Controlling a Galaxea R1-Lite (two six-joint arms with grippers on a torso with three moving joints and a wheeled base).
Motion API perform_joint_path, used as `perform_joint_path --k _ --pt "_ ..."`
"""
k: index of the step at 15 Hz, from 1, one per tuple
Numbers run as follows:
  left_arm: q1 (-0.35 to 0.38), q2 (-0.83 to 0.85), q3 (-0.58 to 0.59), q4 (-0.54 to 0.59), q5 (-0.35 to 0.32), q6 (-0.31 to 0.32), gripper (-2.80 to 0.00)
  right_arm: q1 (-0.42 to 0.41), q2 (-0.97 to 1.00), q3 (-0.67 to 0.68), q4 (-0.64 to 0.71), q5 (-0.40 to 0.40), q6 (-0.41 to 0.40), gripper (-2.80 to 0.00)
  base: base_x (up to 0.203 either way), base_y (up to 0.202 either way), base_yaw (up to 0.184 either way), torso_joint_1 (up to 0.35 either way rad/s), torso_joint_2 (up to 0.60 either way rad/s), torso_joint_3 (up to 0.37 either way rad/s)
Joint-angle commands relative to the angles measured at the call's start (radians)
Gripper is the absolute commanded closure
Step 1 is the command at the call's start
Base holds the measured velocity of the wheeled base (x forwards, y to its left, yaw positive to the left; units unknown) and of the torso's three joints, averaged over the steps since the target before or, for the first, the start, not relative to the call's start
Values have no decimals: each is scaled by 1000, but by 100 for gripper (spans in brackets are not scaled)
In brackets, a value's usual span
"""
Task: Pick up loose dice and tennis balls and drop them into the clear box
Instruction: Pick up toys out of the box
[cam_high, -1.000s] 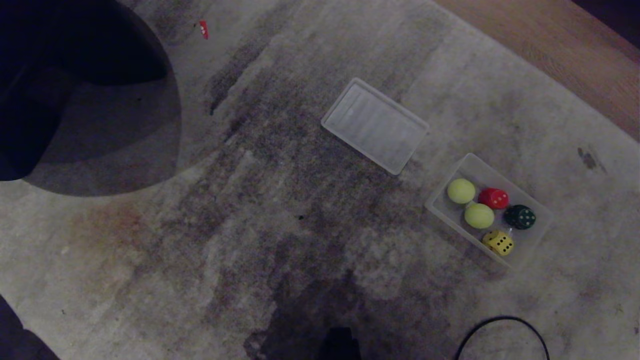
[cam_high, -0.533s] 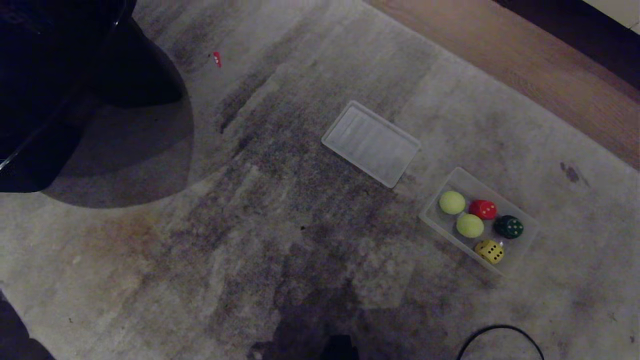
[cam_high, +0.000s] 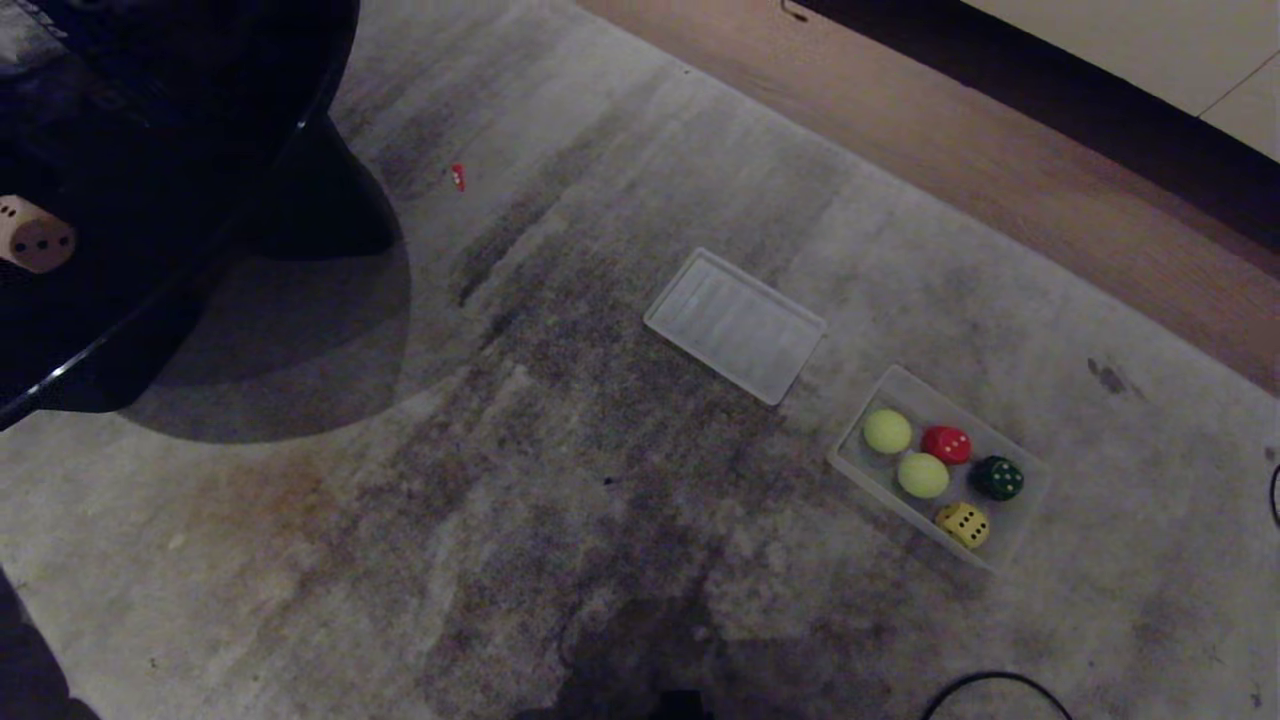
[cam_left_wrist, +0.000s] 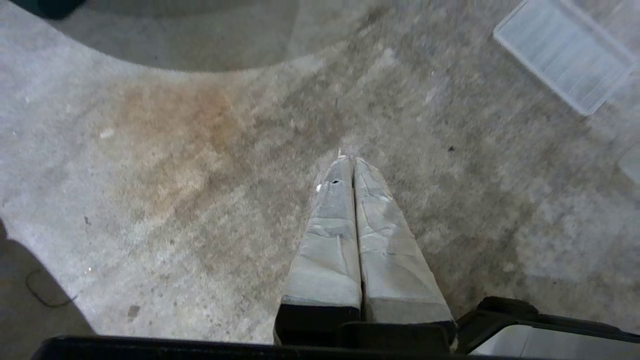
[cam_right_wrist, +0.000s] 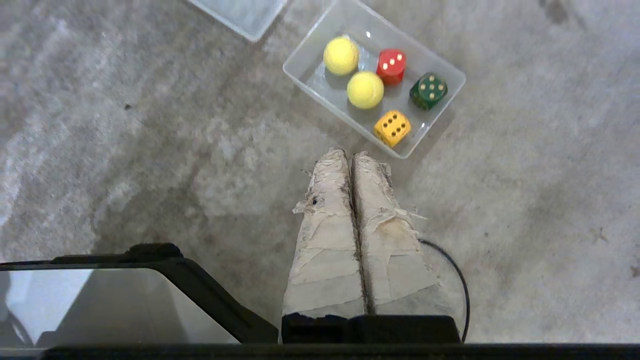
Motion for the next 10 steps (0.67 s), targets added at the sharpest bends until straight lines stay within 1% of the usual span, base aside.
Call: perform_joint_path --k 1,10 --pt "0 1 2 -1 1 -1 0 0 2 1 1 0 0 0 0 0 0 4 4 196" --pt "0 1 2 -1 1 -1 0 0 2 0 1 0 2 0 0 0 0 3 1 199"
